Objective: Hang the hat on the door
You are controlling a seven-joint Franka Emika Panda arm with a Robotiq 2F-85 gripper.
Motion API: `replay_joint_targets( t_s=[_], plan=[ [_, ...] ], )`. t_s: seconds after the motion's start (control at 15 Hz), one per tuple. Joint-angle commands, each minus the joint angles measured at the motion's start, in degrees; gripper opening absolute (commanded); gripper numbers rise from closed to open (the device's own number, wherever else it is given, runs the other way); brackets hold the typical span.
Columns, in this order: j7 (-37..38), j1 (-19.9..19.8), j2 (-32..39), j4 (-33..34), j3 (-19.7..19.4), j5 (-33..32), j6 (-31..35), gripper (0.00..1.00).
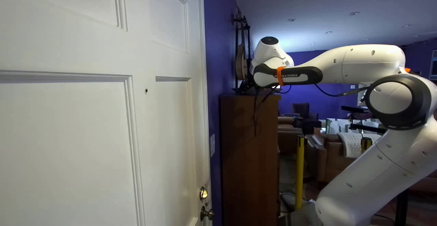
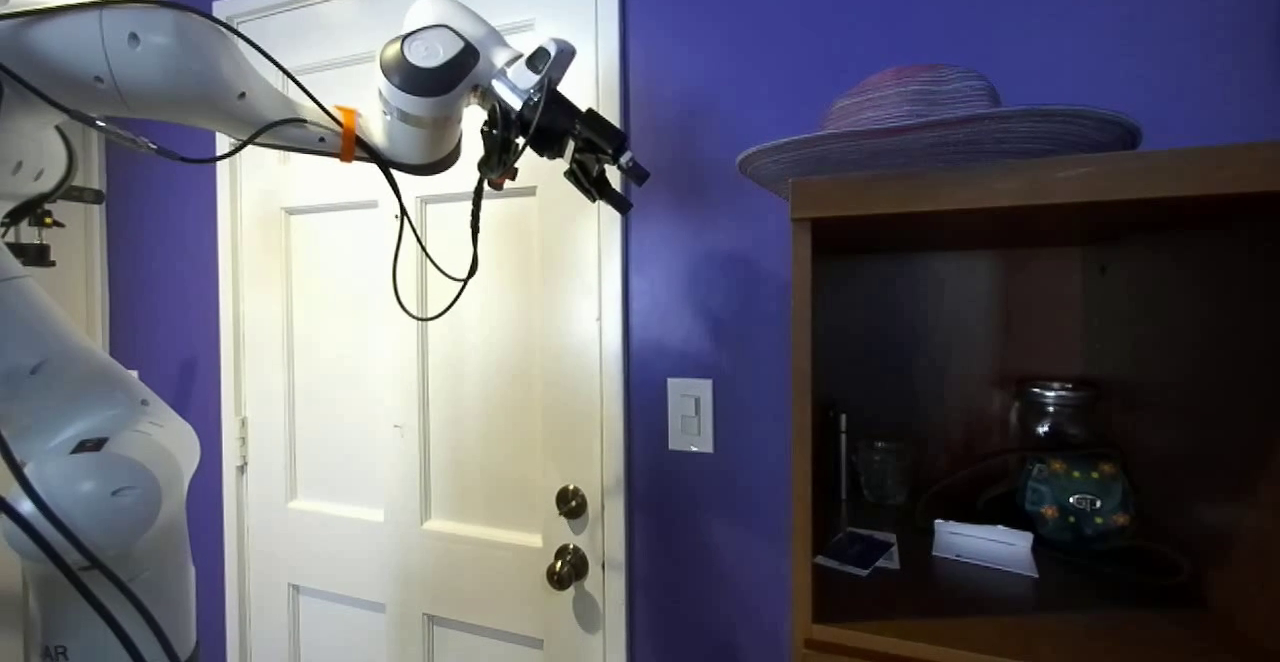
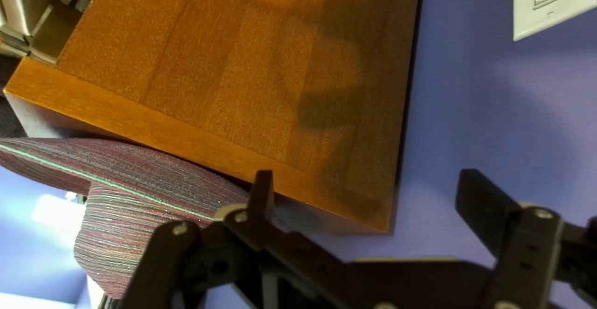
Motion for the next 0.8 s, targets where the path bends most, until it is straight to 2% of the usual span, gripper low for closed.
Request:
replay_joint_targets(
  t_s=[0.0,0.33,0.73],
  plan=[
    [-2.71,1.12,2.42,3.47,-3.78,4.03,3.44,1.00],
    [-6.07,0.76,6.30,7.89,-8.60,9.17,10.85,1.00],
    [-8.27,0.79,13.18,16.93,-12.82,16.55,10.26,1.00]
  ],
)
